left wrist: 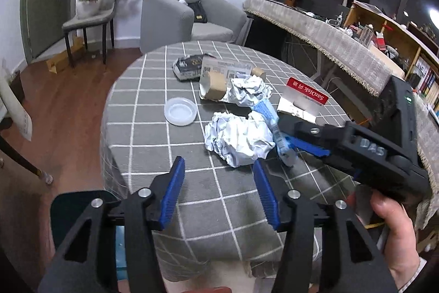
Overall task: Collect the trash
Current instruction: 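Reach the left tool to the crumpled foil while the right tool reaches the diaper pack, then grasp the crumpled foil with the left tool while the right tool grasps the diaper pack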
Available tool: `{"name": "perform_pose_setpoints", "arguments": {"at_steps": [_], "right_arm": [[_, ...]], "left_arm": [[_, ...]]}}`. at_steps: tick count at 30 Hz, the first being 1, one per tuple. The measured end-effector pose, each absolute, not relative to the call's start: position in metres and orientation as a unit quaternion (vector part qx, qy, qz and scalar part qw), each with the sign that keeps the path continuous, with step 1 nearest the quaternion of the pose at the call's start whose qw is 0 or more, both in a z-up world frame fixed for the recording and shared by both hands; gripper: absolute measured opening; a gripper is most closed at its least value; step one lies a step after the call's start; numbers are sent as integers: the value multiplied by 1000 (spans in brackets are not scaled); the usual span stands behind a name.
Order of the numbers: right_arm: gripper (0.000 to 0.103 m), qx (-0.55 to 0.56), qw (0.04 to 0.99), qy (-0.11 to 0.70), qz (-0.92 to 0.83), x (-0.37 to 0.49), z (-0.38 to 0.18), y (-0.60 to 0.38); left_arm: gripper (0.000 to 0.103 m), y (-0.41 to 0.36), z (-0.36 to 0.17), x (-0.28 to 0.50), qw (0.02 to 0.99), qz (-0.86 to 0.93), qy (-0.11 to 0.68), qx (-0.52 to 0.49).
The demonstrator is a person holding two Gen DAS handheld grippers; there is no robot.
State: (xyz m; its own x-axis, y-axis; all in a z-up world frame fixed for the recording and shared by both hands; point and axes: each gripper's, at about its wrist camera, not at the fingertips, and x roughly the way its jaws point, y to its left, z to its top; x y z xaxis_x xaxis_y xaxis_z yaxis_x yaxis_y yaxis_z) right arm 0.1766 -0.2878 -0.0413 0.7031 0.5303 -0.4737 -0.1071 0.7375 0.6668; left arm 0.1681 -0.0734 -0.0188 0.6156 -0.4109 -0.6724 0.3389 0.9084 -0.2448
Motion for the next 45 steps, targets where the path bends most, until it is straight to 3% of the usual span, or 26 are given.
{"name": "perform_pose_setpoints", "arguments": {"at_steps": [4,7,8,11,14,15,18,21,39,45], "right_arm": [[53,315,861,350,191,180,-46,-292],[54,340,848,349,209,183,-47,-291],[55,335,851,351,200,184,-46,-289],[74,303,866,350,187,186,-39,-278],[78,281,877,354,163,189,-39,-269],[78,278,879,353,160,190,-39,-267],[59,299,872,348,167,192,-44,-266],[51,330,861,343,179,196,-47,-269],[51,344,869,278,221,198,3,-289],[51,319,878,277,225,197,13,-282]], "left_arm": [[68,-76,-25,179,891,-216,394,-66],[70,-73,-25,182,888,-216,396,-84],[70,-71,-25,183,888,-213,397,-87],[71,-66,-27,186,888,-208,401,-91],[72,-61,-29,189,885,-210,403,-99],[72,-60,-29,190,884,-212,404,-102],[74,-62,-30,193,882,-219,403,-106],[75,-66,-31,197,879,-228,403,-114],[79,-79,-38,225,868,-246,409,-139],[63,-80,-40,226,867,-248,409,-141]]}}
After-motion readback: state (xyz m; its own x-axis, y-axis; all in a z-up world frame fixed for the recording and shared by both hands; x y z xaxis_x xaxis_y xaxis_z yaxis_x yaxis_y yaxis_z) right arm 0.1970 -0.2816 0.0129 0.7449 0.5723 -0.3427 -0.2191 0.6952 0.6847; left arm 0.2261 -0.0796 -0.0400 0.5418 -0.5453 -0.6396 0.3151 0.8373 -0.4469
